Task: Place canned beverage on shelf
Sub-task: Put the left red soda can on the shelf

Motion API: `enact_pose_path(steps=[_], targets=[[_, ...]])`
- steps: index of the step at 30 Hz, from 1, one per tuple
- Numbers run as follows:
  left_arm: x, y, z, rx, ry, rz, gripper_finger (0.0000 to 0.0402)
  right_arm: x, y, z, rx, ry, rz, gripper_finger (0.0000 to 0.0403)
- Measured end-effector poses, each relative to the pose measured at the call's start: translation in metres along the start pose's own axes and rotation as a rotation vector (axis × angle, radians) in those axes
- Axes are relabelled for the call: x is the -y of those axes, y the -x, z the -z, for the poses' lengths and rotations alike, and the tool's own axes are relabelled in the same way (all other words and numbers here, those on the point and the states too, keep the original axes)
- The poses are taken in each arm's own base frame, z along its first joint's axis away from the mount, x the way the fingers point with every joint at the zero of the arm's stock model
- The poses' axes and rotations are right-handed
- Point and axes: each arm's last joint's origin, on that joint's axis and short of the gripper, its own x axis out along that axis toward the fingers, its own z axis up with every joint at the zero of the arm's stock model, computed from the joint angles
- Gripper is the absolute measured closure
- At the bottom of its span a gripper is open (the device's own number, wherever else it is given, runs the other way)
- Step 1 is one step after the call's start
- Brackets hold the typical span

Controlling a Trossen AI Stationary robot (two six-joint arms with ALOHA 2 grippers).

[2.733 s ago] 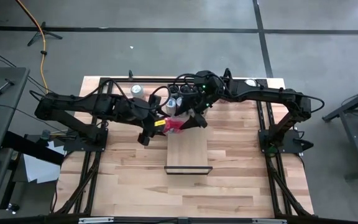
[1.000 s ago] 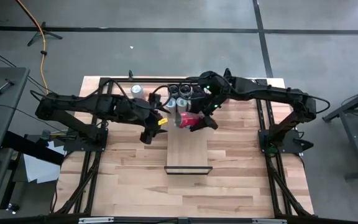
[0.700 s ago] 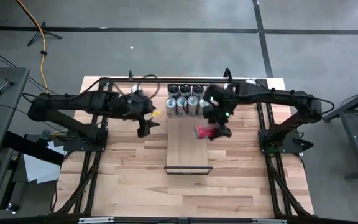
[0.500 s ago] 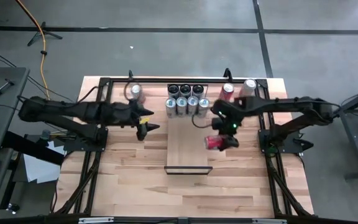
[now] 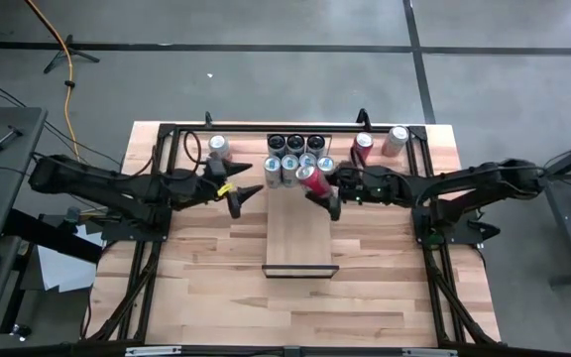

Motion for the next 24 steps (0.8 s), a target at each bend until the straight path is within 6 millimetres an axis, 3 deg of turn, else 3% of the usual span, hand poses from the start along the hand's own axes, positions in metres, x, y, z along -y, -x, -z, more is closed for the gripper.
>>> enact_pose_path(steps=[6,14,24], targets=[[0.011,-0.021,0.004,0.082,-0.199,0.084,0.0108,-0.005,-0.018,0.001,-0.032,0.020,-0.036,0.0104],[0.017,-0.037,0.009,0.109,-0.092,0.163,0.0108,-0.016,-0.038,-0.013,-0.038,0.062,-0.126,0.0102],[0.024,-0.038,-0.005,0.142,-0.115,0.260,0.0108,-0.038,-0.049,-0.027,-0.028,0.183,-0.201,0.0102]])
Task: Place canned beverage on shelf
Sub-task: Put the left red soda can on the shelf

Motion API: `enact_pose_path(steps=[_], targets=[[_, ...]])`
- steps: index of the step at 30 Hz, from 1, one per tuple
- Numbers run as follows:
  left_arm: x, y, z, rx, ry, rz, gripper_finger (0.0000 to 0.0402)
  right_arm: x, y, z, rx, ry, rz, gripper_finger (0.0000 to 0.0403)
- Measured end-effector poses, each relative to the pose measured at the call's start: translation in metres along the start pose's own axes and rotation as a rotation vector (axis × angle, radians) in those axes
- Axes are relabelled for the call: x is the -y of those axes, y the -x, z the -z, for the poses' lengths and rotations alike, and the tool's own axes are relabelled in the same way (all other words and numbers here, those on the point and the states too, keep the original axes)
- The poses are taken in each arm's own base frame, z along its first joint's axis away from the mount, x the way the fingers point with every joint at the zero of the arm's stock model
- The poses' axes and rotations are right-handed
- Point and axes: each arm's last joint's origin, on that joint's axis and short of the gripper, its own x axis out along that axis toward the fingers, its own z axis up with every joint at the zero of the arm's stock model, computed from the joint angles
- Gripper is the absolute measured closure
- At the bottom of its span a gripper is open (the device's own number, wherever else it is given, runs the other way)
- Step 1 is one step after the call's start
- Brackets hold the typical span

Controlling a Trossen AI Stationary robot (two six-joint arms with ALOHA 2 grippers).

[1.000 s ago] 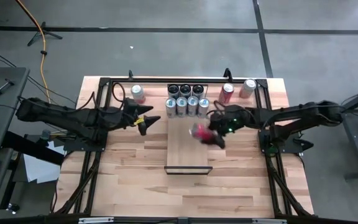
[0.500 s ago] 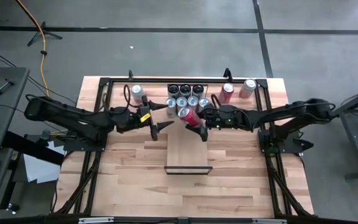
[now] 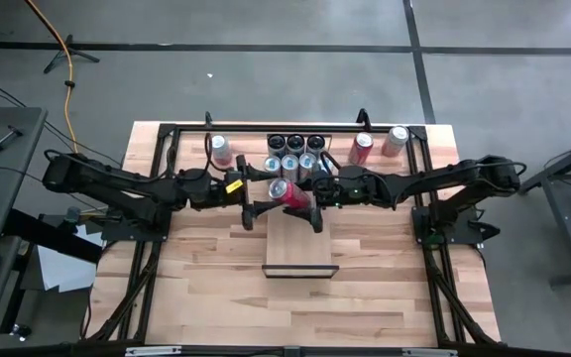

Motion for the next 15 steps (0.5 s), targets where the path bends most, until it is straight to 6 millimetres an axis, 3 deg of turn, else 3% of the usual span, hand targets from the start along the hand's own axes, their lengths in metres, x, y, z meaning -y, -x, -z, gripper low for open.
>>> enact_pose_path(steps=[11,15], targets=[[0.0010,0.0000,0.0006,-0.004,-0.018,0.036,0.0109,-0.0010,0.0000,-0.0023,-0.001,-0.002,-0.022,0.0101],[0.0026,-0.0037,0.0046,-0.009,-0.020,0.059,0.0130,-0.0011,0.0001,-0.0022,-0.003,-0.002,-0.026,0.0101]])
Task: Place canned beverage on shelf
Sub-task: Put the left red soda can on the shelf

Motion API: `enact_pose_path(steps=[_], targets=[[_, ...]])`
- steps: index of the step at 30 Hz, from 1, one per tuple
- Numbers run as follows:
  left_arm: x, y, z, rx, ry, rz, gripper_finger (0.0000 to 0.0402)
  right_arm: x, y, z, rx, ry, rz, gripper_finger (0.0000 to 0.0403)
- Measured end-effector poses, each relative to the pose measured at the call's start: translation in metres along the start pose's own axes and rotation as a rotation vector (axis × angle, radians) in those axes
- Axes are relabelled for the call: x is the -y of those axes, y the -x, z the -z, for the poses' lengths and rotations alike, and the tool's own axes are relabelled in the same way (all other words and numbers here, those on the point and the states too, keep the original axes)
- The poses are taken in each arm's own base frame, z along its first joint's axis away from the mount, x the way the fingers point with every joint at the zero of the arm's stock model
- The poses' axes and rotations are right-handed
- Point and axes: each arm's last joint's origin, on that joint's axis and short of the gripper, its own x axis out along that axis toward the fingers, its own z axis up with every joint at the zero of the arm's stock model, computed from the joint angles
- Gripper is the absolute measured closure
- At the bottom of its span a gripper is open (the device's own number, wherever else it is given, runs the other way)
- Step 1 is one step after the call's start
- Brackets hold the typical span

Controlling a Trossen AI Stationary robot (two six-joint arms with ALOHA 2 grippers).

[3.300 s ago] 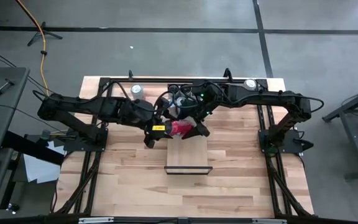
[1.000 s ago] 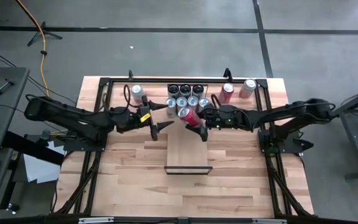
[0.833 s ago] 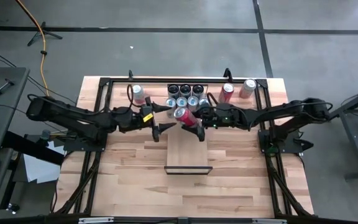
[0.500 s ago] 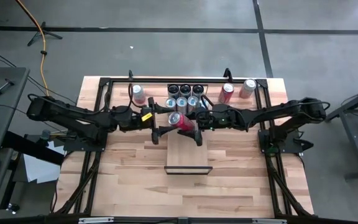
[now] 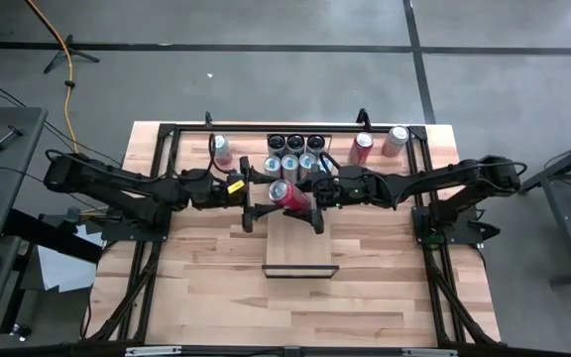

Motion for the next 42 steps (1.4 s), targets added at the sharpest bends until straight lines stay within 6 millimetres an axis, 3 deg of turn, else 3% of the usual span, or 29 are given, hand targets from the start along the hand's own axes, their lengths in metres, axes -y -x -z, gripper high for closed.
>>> enact_pose_path(steps=[5,13,21,40,42], targets=[[0.0022,-0.0075,0.0026,0.050,0.004,0.019,0.0162,-0.0016,0.0007,-0.0006,-0.003,0.004,-0.034,0.0101],[0.0026,-0.0090,0.0034,0.059,-0.014,0.026,0.0168,-0.0010,0.0007,-0.0006,0.000,0.010,-0.018,0.0101],[-0.0003,-0.0096,0.0040,0.055,-0.020,-0.001,0.0246,-0.0001,0.0005,0.0007,-0.011,-0.003,-0.009,0.0100],[-0.0023,-0.0078,0.0024,0.055,-0.002,-0.022,0.0252,0.0006,0.0011,0.0016,-0.026,-0.004,-0.003,0.0100],[-0.0022,-0.0077,0.0022,0.056,0.011,-0.019,0.0239,0.0005,0.0013,0.0014,-0.026,-0.005,-0.004,0.0100]])
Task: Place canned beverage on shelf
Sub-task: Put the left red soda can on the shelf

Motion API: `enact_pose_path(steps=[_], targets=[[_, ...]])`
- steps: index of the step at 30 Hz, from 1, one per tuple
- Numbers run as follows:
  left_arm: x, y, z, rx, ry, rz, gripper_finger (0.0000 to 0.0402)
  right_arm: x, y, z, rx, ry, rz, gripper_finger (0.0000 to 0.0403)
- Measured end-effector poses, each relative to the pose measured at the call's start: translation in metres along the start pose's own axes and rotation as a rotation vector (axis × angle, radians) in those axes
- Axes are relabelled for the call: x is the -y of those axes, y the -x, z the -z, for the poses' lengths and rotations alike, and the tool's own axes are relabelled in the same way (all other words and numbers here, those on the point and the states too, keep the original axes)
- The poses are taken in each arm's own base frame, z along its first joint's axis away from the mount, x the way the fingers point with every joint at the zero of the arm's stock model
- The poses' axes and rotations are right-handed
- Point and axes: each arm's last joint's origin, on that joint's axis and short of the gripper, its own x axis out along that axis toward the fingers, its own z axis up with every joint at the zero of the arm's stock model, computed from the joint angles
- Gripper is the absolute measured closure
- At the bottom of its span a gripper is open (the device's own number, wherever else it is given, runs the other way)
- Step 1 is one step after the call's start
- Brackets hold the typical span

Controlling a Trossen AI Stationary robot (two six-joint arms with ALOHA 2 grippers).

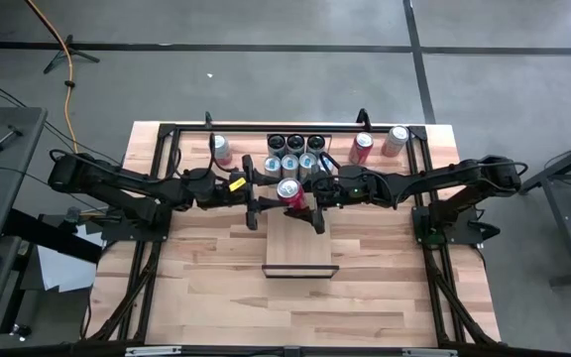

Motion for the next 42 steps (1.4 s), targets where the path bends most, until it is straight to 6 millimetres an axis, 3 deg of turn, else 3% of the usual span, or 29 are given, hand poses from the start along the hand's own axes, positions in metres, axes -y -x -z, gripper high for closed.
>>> enact_pose_path(steps=[10,21,29,35,42], targets=[[0.000,-0.004,-0.008,-0.028,0.063,0.007,0.0108,0.000,0.000,0.001,-0.006,0.032,0.000,0.0113],[0.000,-0.030,-0.010,-0.140,0.039,-0.007,0.0066,0.000,0.000,0.000,0.003,0.030,-0.008,0.0108],[0.000,-0.029,-0.009,-0.151,-0.046,0.013,0.0078,0.000,0.000,0.000,0.002,0.030,-0.011,0.0106],[0.000,-0.029,-0.009,-0.151,-0.054,0.018,0.0178,-0.001,0.000,0.000,-0.005,0.043,-0.022,0.0105],[-0.009,-0.023,-0.014,-0.167,-0.102,-0.021,0.0179,0.001,0.010,-0.006,-0.028,0.089,0.033,0.0105]])
